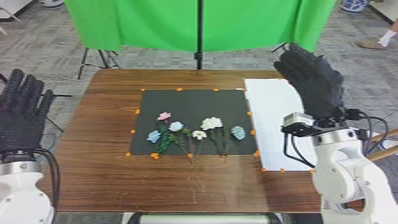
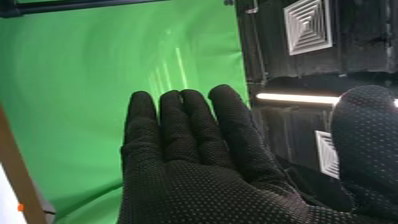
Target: Arrange flowers
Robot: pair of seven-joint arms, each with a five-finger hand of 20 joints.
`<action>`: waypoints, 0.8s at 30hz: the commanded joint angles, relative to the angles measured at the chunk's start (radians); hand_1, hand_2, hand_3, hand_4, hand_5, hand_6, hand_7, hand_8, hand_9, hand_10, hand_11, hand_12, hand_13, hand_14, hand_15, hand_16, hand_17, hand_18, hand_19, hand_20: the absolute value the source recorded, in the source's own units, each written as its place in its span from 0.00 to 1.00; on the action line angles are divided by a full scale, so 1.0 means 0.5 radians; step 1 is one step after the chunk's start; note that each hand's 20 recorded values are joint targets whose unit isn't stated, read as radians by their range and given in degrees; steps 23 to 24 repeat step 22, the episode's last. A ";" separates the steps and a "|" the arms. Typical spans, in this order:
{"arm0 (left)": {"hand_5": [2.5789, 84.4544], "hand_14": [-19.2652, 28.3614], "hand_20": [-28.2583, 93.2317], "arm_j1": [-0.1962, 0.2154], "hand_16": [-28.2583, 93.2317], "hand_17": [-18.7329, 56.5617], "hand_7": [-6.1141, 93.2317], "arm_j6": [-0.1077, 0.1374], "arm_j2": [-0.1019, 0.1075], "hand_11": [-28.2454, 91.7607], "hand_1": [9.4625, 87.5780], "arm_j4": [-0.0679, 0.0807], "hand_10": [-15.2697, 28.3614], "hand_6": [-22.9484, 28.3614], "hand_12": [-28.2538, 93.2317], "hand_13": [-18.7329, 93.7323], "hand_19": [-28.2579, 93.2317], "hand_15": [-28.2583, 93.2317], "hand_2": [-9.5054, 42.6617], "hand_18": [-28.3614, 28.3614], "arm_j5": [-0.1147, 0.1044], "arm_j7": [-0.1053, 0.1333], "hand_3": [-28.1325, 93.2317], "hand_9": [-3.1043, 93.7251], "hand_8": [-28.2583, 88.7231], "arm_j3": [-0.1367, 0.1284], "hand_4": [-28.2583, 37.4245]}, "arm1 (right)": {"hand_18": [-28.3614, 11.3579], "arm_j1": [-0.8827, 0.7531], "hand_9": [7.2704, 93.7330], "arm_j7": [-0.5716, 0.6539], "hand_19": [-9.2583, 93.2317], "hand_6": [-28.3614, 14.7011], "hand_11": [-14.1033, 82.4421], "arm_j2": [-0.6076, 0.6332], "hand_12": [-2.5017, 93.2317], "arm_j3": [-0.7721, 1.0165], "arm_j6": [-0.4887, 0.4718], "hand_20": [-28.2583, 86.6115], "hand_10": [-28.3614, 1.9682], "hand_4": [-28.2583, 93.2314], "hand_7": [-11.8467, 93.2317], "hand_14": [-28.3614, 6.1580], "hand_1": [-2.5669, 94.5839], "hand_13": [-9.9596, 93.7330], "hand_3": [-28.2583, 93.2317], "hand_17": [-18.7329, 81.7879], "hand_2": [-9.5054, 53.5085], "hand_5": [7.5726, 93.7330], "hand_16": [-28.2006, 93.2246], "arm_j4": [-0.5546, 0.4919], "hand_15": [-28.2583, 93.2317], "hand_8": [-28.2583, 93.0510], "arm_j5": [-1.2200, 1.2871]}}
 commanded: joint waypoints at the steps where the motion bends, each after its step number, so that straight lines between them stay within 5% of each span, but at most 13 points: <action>1: 0.44 0.54 0.32 0.045 0.17 0.25 0.13 -0.058 -0.025 0.31 0.16 -0.019 0.59 0.57 0.28 0.35 0.35 0.33 0.57 0.64 -0.041 -0.011 0.78 0.35 0.17 -0.009 0.00 | 0.53 -0.062 0.31 0.015 0.19 0.42 0.20 -0.023 0.10 0.019 -0.011 0.36 0.46 0.01 0.17 0.56 0.14 0.35 0.88 0.37 0.30 0.36 0.27 -0.039 0.29 0.14 0.008; 6: 0.44 0.55 0.33 0.086 0.17 0.25 0.14 -0.043 0.013 0.32 0.19 -0.042 0.59 0.56 0.29 0.35 0.35 0.33 0.54 0.64 0.010 0.005 0.79 0.36 0.17 -0.051 0.00 | 0.52 -0.054 0.31 0.041 0.19 0.43 0.20 -0.015 0.10 0.017 -0.040 0.36 0.46 0.01 0.17 0.56 0.15 0.35 0.88 0.37 0.30 0.36 0.27 -0.047 0.29 0.15 0.004; 10: 0.45 0.55 0.33 0.128 0.17 0.25 0.14 -0.042 -0.022 0.32 0.20 -0.055 0.59 0.56 0.29 0.35 0.35 0.33 0.53 0.65 -0.044 -0.020 0.79 0.36 0.17 -0.063 0.00 | 0.51 -0.079 0.32 0.054 0.20 0.43 0.20 -0.017 0.10 0.027 -0.026 0.36 0.46 0.01 0.17 0.56 0.15 0.35 0.88 0.37 0.30 0.36 0.27 -0.053 0.29 0.15 0.005; 14: 0.45 0.55 0.33 0.074 0.17 0.25 0.14 -0.025 0.007 0.32 0.19 -0.063 0.59 0.56 0.29 0.36 0.35 0.33 0.53 0.65 -0.033 -0.016 0.79 0.36 0.17 -0.034 0.00 | 0.51 -0.061 0.32 0.047 0.20 0.43 0.20 -0.005 0.10 0.029 0.008 0.36 0.46 0.01 0.17 0.56 0.15 0.35 0.88 0.37 0.30 0.36 0.27 -0.053 0.29 0.15 0.017; 17: 0.45 0.56 0.33 0.075 0.17 0.25 0.14 -0.036 0.023 0.32 0.20 -0.094 0.59 0.57 0.29 0.36 0.35 0.33 0.53 0.65 0.025 -0.006 0.80 0.36 0.17 -0.054 0.00 | 0.50 -0.044 0.32 0.041 0.20 0.44 0.20 -0.003 0.10 0.030 -0.023 0.36 0.46 0.01 0.17 0.56 0.15 0.35 0.88 0.36 0.30 0.37 0.27 -0.052 0.29 0.15 -0.009; 20: 0.46 0.56 0.33 0.112 0.17 0.25 0.14 -0.052 -0.002 0.32 0.21 -0.112 0.60 0.57 0.29 0.36 0.35 0.34 0.52 0.65 0.009 -0.023 0.80 0.37 0.17 -0.073 0.00 | 0.49 -0.056 0.32 0.085 0.20 0.46 0.20 -0.028 0.10 0.027 -0.038 0.36 0.46 0.01 0.18 0.56 0.15 0.35 0.88 0.36 0.30 0.37 0.26 -0.047 0.29 0.15 0.008; 22: 0.46 0.57 0.33 0.108 0.17 0.25 0.14 -0.115 -0.014 0.32 0.21 -0.087 0.60 0.56 0.29 0.36 0.35 0.34 0.51 0.65 0.055 -0.048 0.80 0.37 0.17 -0.087 0.00 | 0.49 -0.062 0.32 0.113 0.20 0.45 0.19 -0.039 0.10 0.037 -0.078 0.36 0.46 0.01 0.17 0.55 0.15 0.34 0.88 0.36 0.30 0.37 0.26 -0.053 0.29 0.15 0.005; 24: 0.46 0.57 0.33 0.108 0.17 0.25 0.14 -0.115 -0.014 0.32 0.21 -0.087 0.60 0.56 0.29 0.36 0.35 0.34 0.51 0.65 0.055 -0.048 0.80 0.37 0.17 -0.087 0.00 | 0.49 -0.062 0.32 0.113 0.20 0.45 0.19 -0.039 0.10 0.037 -0.078 0.36 0.46 0.01 0.17 0.55 0.15 0.34 0.88 0.36 0.30 0.37 0.26 -0.053 0.29 0.15 0.005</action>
